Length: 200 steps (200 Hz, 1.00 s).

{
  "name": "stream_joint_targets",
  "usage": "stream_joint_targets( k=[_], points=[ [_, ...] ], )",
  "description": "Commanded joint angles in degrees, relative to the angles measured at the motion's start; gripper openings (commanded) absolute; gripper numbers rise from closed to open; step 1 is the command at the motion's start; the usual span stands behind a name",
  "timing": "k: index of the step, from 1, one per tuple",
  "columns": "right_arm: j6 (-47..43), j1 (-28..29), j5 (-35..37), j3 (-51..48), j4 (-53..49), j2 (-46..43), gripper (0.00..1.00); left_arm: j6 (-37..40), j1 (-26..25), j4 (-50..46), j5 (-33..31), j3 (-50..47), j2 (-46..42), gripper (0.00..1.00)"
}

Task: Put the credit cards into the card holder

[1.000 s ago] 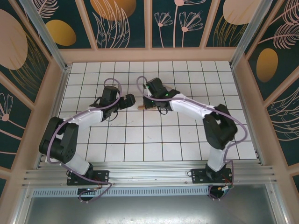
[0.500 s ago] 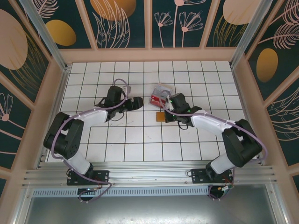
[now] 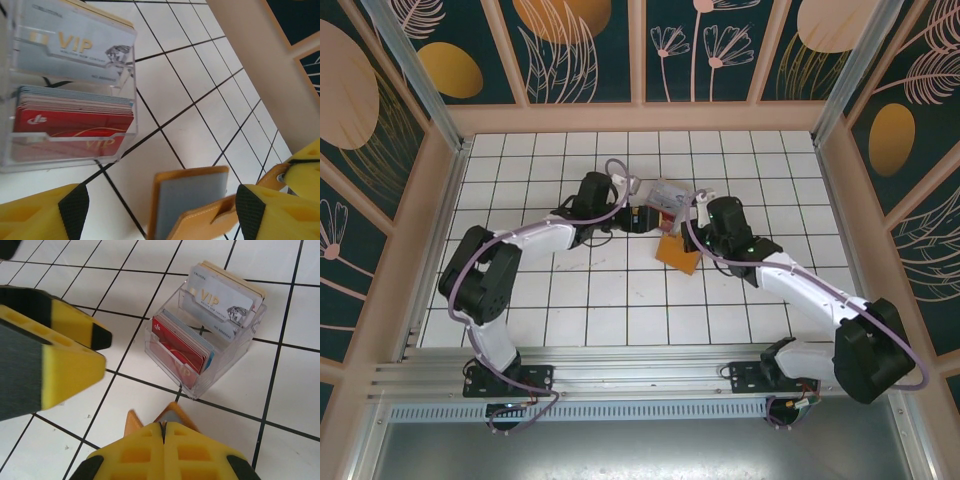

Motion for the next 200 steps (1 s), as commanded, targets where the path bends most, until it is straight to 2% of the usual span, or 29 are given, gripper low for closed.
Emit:
stream_joint_targets(
  k=[1, 21, 45, 74, 97, 113, 144, 161, 200],
  points=[
    [-0.82, -0.43, -2.75, -1.9, 3.57, -1.22, 0.01, 1.22, -1.45, 0.24, 4.83, 1.99, 3.75, 0.78],
    [-1.15, -0.41, -4.61, -2.69, 5.7, -3.26, 0.01, -0.33, -1.54, 2.13, 5.89, 1.76, 4.89, 0.78],
    [-2.48, -0.33, -9.53, 0.24, 5.82, -2.36, 0.01, -2.46, -0.85, 3.09, -0.03, 0.21, 3.17, 0.82],
    [-4.79, 2.5, -16.38, 4.35, 6.62, 2.24, 0.01, -13.56, 3.64, 14.57, -0.09, -6.55, -0.67, 0.82],
    [-7.78, 6.36, -17.15, 6.65, 4.62, 5.46, 0.01, -20.01, 7.91, 20.62, 0.72, -13.37, -4.7, 0.81],
    [-8.62, 7.69, -16.05, 5.08, 5.05, 5.81, 0.01, -18.69, 8.82, 16.44, 0.0, -15.14, -6.17, 0.81],
    [-9.42, 8.1, -8.12, 1.71, 2.21, 4.81, 0.0, -17.38, 9.57, 8.85, -1.68, -18.34, -10.49, 0.83],
    [-5.7, 8.16, -2.38, -1.62, 3.18, 2.83, 0.0, -17.16, 9.62, 7.25, -2.81, -19.79, -11.51, 0.84],
    [1.3, 8.55, 3.67, -8.37, 4.53, -1.38, 0.0, -18.24, 9.53, 7.79, -0.83, -19.58, -10.43, 0.81]
  ],
)
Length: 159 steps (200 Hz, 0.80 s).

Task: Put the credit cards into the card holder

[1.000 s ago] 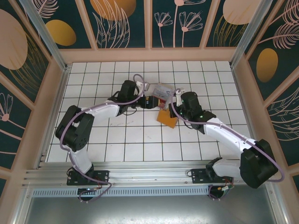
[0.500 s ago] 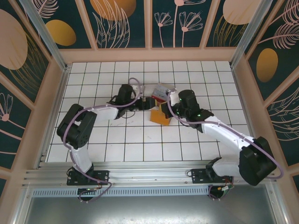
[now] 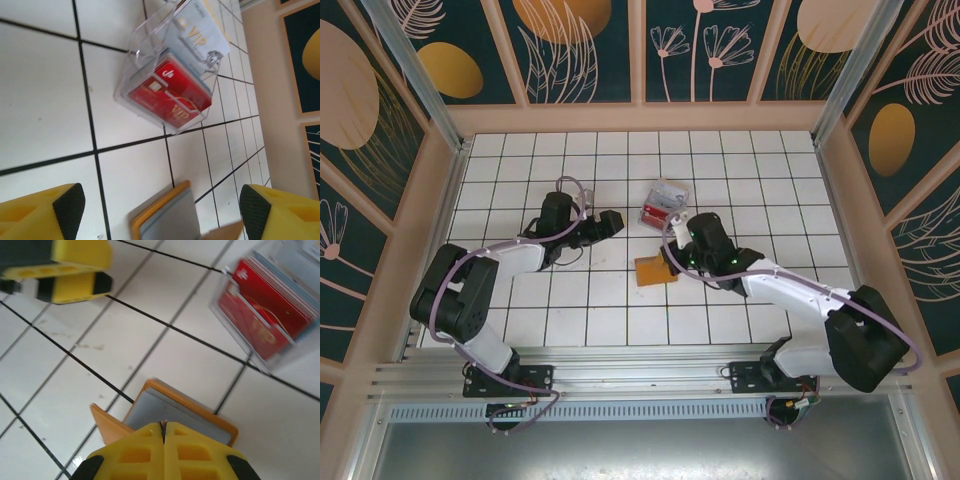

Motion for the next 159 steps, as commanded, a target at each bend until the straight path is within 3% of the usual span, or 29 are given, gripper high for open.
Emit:
stream_joint_targets(
  k=[1, 24, 72, 98, 131, 159],
  points=[
    [4.93, 0.55, 6.48, -3.82, 1.25, -3.84, 0.0, -1.03, -0.11, -1.1, 1.2, 0.22, 0.27, 0.81],
    [6.66, 0.29, 10.87, -7.07, 1.28, -7.17, 0.0, 1.59, -0.62, -4.97, 2.08, 3.23, 2.87, 0.8],
    [6.39, 4.58, 5.69, -11.37, 4.47, -14.26, 0.0, 6.32, -5.59, -11.74, 5.57, 11.88, 11.53, 0.81],
    [0.76, 3.94, 4.0, -5.57, 4.26, -11.02, 0.0, 5.05, -6.0, -10.78, 7.56, 14.23, 13.63, 0.82],
    [-7.51, 3.37, -7.94, 2.78, 4.02, -6.64, 0.0, 5.52, -6.0, -17.59, 10.39, 18.4, 16.73, 0.84],
    [-12.7, 3.81, -9.73, 8.23, 2.49, -3.12, 0.0, 4.83, -5.42, -21.43, 14.16, 19.68, 17.63, 0.88]
  ],
)
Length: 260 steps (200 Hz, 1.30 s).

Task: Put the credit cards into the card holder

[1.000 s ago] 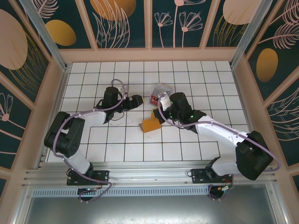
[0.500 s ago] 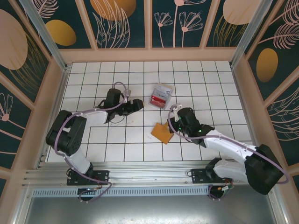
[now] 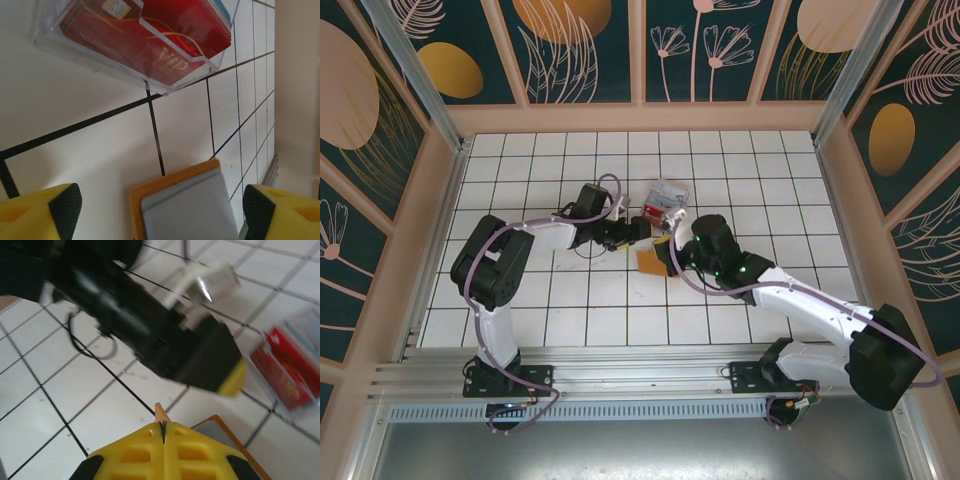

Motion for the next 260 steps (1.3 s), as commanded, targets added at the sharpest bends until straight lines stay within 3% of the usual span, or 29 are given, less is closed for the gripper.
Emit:
stream_joint_targets(
  k=[1, 39, 136, 172, 192, 217, 243, 260],
  points=[
    [-7.25, 0.2, -5.45, 4.77, 0.85, 2.18, 0.0, -0.13, 0.83, -5.44, 5.11, 1.19, 0.89, 0.88],
    [-8.41, 0.45, -5.38, 8.07, 3.8, 3.29, 0.0, -12.06, 4.18, 5.22, 12.01, -4.87, -0.29, 0.91],
    [-12.03, 0.9, -3.78, 12.76, 10.42, 8.38, 0.0, -20.66, 4.41, 6.66, 21.94, -9.25, -6.02, 0.91],
    [-11.5, 1.12, -5.84, 13.94, 11.06, 9.93, 0.0, -23.97, 4.45, 9.42, 22.21, -8.91, -8.41, 0.75],
    [-10.53, 1.34, -5.71, 13.07, 12.0, 9.36, 0.0, -22.0, 4.74, 6.72, 20.45, -7.49, -8.68, 0.59],
    [-10.15, 1.25, -4.89, 12.01, 11.31, 7.84, 0.0, -20.76, 5.99, 5.54, 18.33, -7.11, -8.96, 0.27],
    [-7.43, 0.31, -4.83, 8.8, 12.07, 5.75, 0.0, -17.26, 7.6, 1.72, 12.36, -5.74, -10.67, 0.11],
    [-3.58, -1.11, -5.71, 5.49, 13.51, 5.0, 0.0, -15.68, 7.86, 0.47, 5.0, -4.25, -12.25, 0.02]
  ],
)
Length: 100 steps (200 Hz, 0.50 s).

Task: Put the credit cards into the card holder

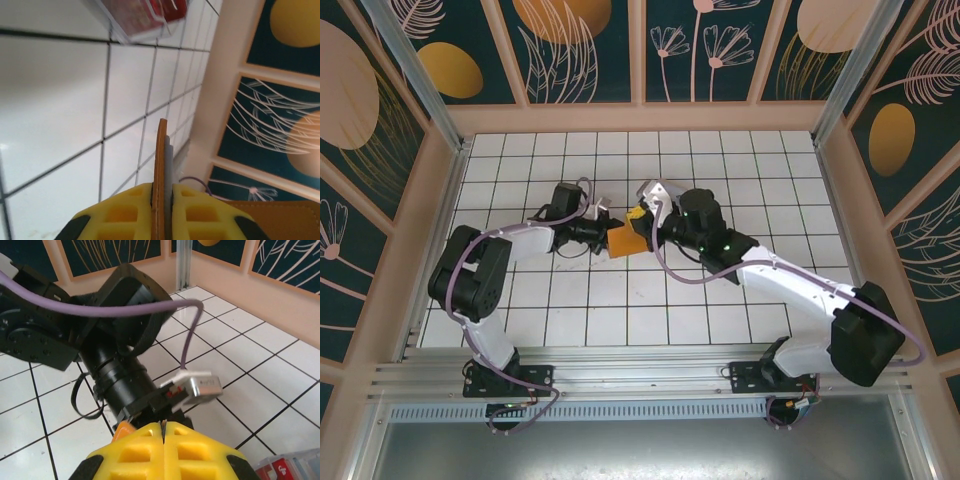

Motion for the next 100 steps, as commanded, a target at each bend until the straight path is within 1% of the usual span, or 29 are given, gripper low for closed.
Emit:
stream_joint_targets(
  k=[1, 12, 23, 30, 37, 51, 64, 73, 83, 100],
  points=[
    [5.31, -1.42, -1.32, -3.92, 4.04, -2.62, 0.0, 3.57, 0.87, -3.31, -10.1, 3.2, -3.84, 0.02],
    [8.6, -2.22, -1.27, -6.04, 5.25, -2.54, 0.01, 4.69, 0.82, -4.83, -17.1, 3.68, -6.84, 0.0],
    [12.18, -3.32, -2.8, -8.6, 7.39, -2.45, 0.02, 5.68, 0.69, -6.85, -27.15, 3.54, -9.13, 0.0],
    [15.14, -3.85, -2.33, -10.18, 8.75, -2.23, 0.03, 5.55, 0.37, -6.68, -33.51, 2.47, -11.14, 0.0],
    [18.16, -4.63, -2.25, -11.32, 9.78, -1.65, 0.09, 5.38, -0.27, -5.18, -39.11, 0.48, -13.29, 0.0],
    [23.36, -6.65, -4.83, -12.71, 11.06, -0.26, 0.21, 5.59, -2.73, -3.47, -50.36, -2.87, -16.86, 0.0],
    [28.07, -8.82, -6.02, -12.26, 10.29, 1.2, 0.27, 7.49, -6.67, -2.24, -60.68, -4.4, -19.12, 0.0],
    [30.76, -10.84, -9.63, -10.94, 9.45, 2.42, 0.3, 9.13, -9.64, -2.57, -67.96, -4.62, -19.48, 0.0],
    [32.72, -12.44, -12.13, -8.77, 7.57, 3.54, 0.32, 10.16, -11.6, -2.07, -71.53, -4.75, -18.82, 0.0],
    [35.45, -12.54, -13.93, -4.38, 3.8, 5.42, 0.36, 10.81, -13.29, 0.48, -75.11, -6.34, -17.04, 0.0]
  ],
)
